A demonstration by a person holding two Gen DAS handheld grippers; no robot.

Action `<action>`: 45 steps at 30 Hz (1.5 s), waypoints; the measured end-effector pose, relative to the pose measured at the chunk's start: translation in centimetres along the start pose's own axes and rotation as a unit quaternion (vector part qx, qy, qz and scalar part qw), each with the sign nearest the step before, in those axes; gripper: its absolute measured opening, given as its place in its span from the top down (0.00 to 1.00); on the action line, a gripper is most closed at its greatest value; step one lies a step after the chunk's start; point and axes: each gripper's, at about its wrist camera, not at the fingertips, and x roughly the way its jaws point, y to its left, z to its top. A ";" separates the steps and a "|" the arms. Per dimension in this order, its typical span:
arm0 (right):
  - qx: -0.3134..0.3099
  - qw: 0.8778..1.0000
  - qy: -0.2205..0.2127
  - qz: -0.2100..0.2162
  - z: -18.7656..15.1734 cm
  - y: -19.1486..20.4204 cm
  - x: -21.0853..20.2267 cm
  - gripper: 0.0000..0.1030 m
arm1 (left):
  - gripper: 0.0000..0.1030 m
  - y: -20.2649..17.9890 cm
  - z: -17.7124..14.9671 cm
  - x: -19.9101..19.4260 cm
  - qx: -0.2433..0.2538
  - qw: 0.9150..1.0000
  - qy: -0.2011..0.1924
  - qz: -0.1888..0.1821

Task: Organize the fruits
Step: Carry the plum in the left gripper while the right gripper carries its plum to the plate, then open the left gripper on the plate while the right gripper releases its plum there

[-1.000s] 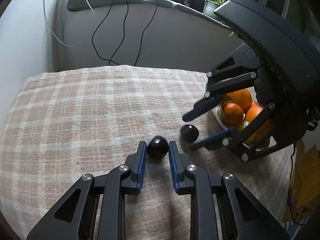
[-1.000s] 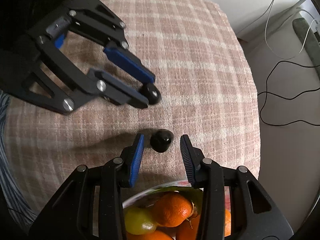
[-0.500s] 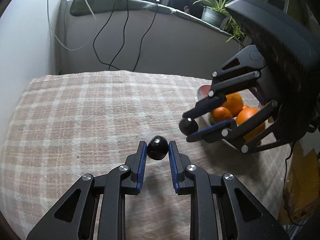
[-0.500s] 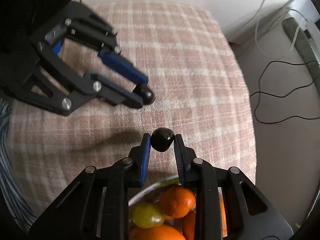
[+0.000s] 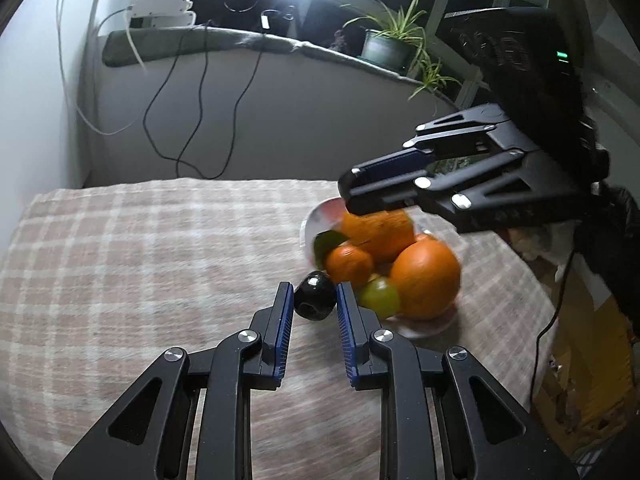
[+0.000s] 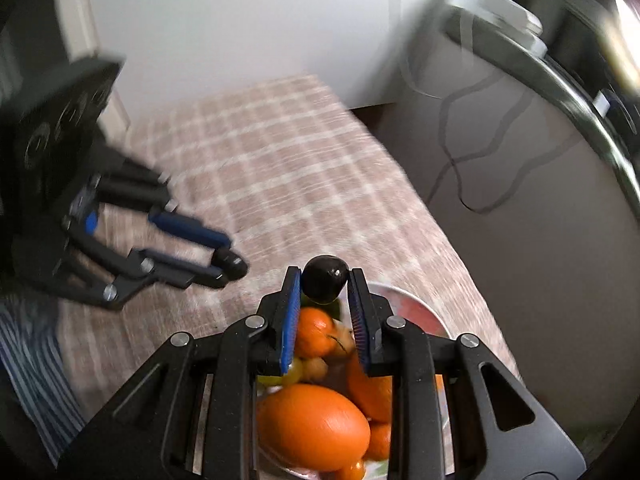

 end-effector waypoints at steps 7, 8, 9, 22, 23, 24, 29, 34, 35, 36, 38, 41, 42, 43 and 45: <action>0.094 0.995 -0.021 0.020 -1.7 -3.0 0.1 0.76 | 0.80 -2.3 0.4 1.5 0.015 1.000 0.007 -0.007; 0.096 0.995 -0.020 0.019 -1.8 -3.1 0.2 0.76 | 0.80 -2.5 0.4 1.7 0.017 1.000 0.009 -0.006; 0.098 0.995 -0.018 0.019 -1.9 -3.1 0.4 0.76 | 0.80 -2.6 0.3 1.7 0.018 1.000 0.011 -0.004; 0.080 0.997 0.009 -0.006 -2.1 -2.7 2.6 0.76 | 0.80 -3.5 0.1 3.0 0.029 0.999 0.022 0.012; 0.080 0.997 0.010 -0.007 -2.2 -2.7 2.6 0.76 | 0.80 -3.5 0.1 3.1 0.029 0.999 0.022 0.014; 0.080 0.997 0.009 -0.008 -2.2 -2.8 2.6 0.76 | 0.80 -3.4 0.1 3.1 0.028 0.999 0.022 0.015; 0.085 0.996 0.006 -0.012 -2.3 -3.2 2.5 0.75 | 0.80 -3.4 0.1 3.3 0.026 0.999 0.020 0.014; 0.088 0.996 -0.007 -0.016 -2.3 -3.3 1.9 0.48 | 0.80 -3.4 0.0 3.3 0.027 0.999 0.019 0.016; 0.089 0.996 -0.008 -0.017 -2.2 -3.3 1.9 0.47 | 0.80 -3.3 0.0 3.3 0.027 0.999 0.019 0.016; 0.090 0.996 -0.008 -0.018 -2.2 -3.3 1.8 0.47 | 0.80 -3.4 0.0 3.3 0.027 0.999 0.020 0.016; 0.091 0.996 -0.009 -0.018 -2.2 -3.4 1.7 0.46 | 0.79 -3.4 -0.1 3.3 0.029 0.999 0.021 0.017; 0.091 0.996 -0.012 -0.019 -2.3 -3.4 1.4 0.45 | 0.64 -3.5 0.0 3.3 0.031 0.999 0.019 0.020; 0.093 0.995 -0.012 -0.018 -2.4 -3.4 1.3 0.45 | 0.63 -3.5 0.0 3.3 0.031 0.999 0.019 0.020; 0.093 0.995 -0.013 -0.018 -2.5 -3.4 1.2 0.45 | 0.63 -3.5 -0.1 3.4 0.031 0.999 0.019 0.020; 0.093 0.995 -0.014 -0.019 -2.7 -3.4 1.0 0.44 | 0.59 -3.6 -0.1 3.4 0.033 0.999 0.020 0.022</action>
